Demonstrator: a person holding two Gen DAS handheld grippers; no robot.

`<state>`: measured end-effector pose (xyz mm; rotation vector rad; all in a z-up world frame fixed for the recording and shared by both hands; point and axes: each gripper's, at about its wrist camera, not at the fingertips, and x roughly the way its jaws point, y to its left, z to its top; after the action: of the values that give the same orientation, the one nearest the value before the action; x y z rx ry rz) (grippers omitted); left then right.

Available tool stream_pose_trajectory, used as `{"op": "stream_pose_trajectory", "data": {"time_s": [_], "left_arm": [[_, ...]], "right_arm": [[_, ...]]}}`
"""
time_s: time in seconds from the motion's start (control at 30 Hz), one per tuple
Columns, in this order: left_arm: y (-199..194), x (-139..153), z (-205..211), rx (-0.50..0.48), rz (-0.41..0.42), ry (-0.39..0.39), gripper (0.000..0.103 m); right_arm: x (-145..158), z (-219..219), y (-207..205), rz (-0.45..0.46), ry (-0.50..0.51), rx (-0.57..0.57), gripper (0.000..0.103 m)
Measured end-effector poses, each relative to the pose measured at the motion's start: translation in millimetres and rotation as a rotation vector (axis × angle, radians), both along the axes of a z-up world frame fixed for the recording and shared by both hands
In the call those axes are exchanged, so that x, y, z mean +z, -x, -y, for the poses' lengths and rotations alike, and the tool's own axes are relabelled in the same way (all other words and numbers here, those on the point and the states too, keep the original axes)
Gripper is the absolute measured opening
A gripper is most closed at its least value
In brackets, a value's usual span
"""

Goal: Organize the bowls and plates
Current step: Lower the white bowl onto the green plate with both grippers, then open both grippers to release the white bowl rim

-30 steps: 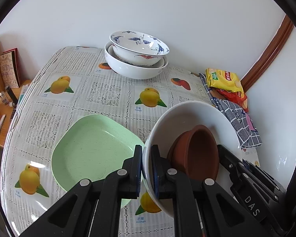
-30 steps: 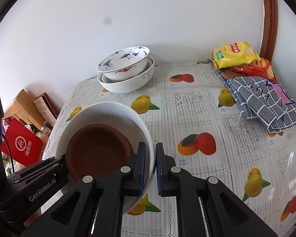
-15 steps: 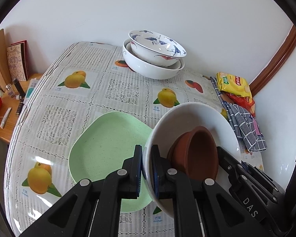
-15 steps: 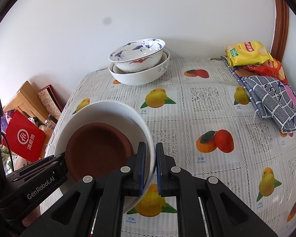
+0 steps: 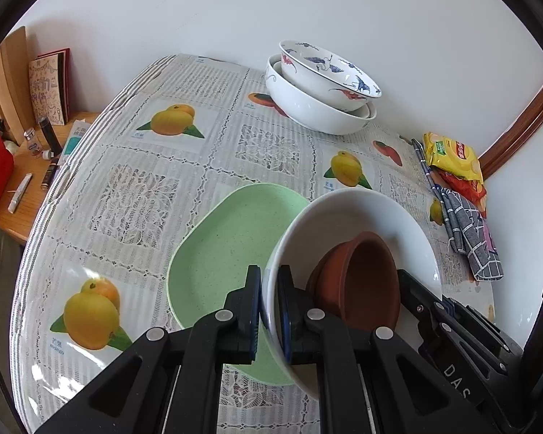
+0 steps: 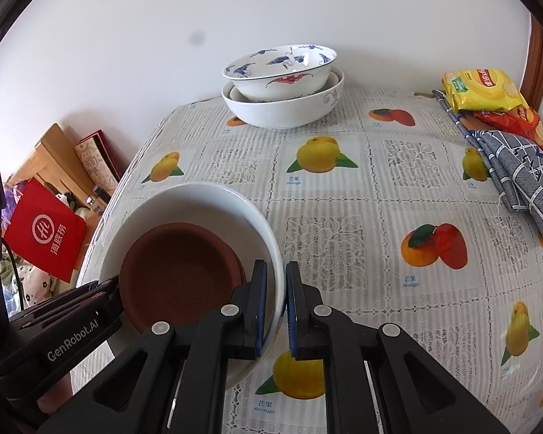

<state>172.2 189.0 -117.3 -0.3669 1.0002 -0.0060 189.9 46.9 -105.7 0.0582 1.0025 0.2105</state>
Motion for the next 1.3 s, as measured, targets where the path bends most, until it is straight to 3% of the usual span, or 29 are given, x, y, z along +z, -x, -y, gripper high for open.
{"op": "stream_pose_trajectory", "data": {"time_s": [0.53,1.3], "left_arm": [[-6.2,-30.3,-25.9,0.032,-0.047,0.017,0.009],[-11.3,-28.9,-25.6,0.012,-0.023,-0.019,0.01]], "right_arm": [[-31.5,-22.0,-10.1,-0.056,0.005,0.031,0.011],[-34.0,-23.3,-13.6,-0.026,-0.003,0.042,0.012]]}}
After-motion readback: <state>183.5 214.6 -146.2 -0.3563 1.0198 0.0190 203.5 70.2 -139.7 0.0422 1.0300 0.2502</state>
